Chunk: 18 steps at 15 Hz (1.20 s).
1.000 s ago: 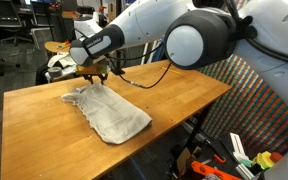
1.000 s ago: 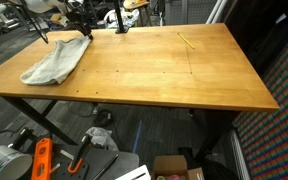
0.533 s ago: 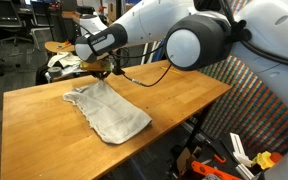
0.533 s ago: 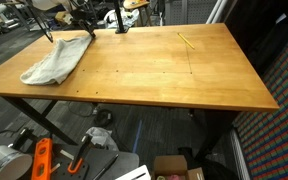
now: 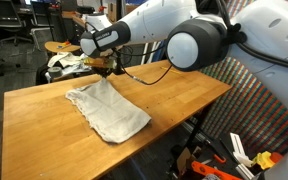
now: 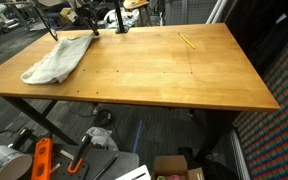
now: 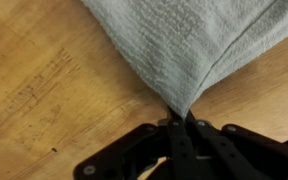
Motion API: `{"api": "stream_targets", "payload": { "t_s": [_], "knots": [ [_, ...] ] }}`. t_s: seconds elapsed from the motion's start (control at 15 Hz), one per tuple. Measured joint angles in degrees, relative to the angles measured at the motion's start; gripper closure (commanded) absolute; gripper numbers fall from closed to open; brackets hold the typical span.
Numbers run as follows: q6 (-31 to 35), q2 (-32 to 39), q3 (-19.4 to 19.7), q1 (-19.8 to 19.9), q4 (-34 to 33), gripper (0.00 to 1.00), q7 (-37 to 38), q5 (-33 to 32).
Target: Fold the towel in half
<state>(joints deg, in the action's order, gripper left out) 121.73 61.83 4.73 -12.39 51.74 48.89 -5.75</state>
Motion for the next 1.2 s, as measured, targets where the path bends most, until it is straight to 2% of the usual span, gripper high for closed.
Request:
{"api": "stream_targets", "payload": {
  "t_s": [0.53, 0.6, 0.67, 0.8, 1.2],
  "knots": [
    [-2.80, 2.43, -0.07, 1.38, -4.05, 0.99, 2.07, 2.77],
    [-3.25, 2.74, -0.14, 1.63, -4.60, 0.96, 2.15, 3.17],
    [-3.49, 2.95, -0.22, 1.85, -5.04, 0.70, 2.22, 3.63],
    [-4.02, 3.19, -0.22, 2.30, -5.80, 0.63, 2.38, 4.45],
    [-4.22, 2.24, -0.74, 5.52, -6.62, 0.18, 0.10, 4.45]
  ]
}}
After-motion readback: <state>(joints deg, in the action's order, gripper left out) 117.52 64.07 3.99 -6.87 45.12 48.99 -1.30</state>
